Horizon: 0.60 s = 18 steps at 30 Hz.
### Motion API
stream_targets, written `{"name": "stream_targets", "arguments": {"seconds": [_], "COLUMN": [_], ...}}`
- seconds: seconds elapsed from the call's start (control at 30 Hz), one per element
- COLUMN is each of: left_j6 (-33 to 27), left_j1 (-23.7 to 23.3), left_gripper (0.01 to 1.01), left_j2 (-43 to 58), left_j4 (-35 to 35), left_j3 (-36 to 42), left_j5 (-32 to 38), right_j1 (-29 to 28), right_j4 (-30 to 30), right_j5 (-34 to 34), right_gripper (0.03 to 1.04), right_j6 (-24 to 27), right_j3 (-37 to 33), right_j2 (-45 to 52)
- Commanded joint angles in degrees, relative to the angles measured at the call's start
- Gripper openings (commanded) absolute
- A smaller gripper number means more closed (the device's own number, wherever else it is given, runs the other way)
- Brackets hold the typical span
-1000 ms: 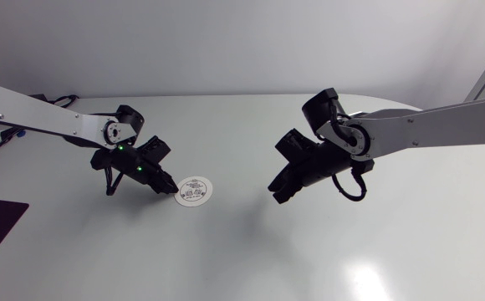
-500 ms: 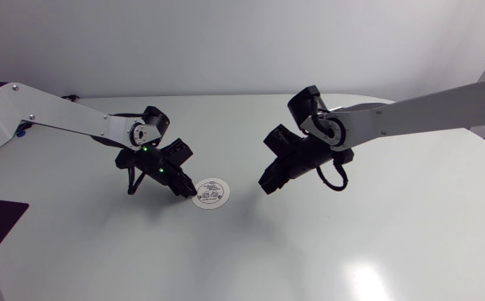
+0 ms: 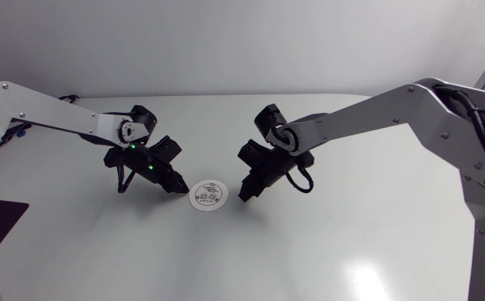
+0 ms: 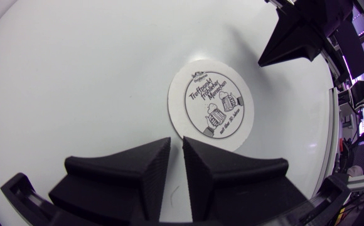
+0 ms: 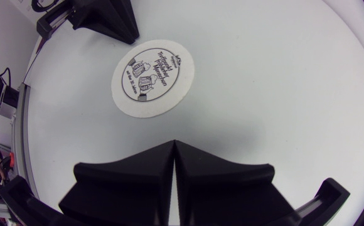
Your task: Turn the coaster over.
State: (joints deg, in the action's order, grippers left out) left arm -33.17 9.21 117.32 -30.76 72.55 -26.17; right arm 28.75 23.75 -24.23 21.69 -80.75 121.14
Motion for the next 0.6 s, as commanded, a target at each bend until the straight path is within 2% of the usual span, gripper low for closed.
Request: {"name": "stream_targets", "arguments": {"seconds": [0.0,0.3,0.57], "left_j6": [0.3,1.18,1.09], "left_j1": [0.37,5.03,5.73], "left_gripper": [0.187,0.189,0.189], "left_j2": [-1.21,1.69,2.57], "left_j4": [-0.79,-0.79,-2.11], "left_j3": [0.83,3.03,3.91], "left_j5": [-1.25,-1.25,-1.16], "right_j1": [1.13,2.36,2.62], "right_j4": [1.74,2.27,2.27], "right_j5": [-0.47,-0.47,-0.47], "right_gripper": [0.04,0.04,0.04], "right_j6": [-0.07,0.37,0.46], "right_j3": [-2.57,-4.06,-5.03], "right_j2": [2.34,3.22,3.84]}}
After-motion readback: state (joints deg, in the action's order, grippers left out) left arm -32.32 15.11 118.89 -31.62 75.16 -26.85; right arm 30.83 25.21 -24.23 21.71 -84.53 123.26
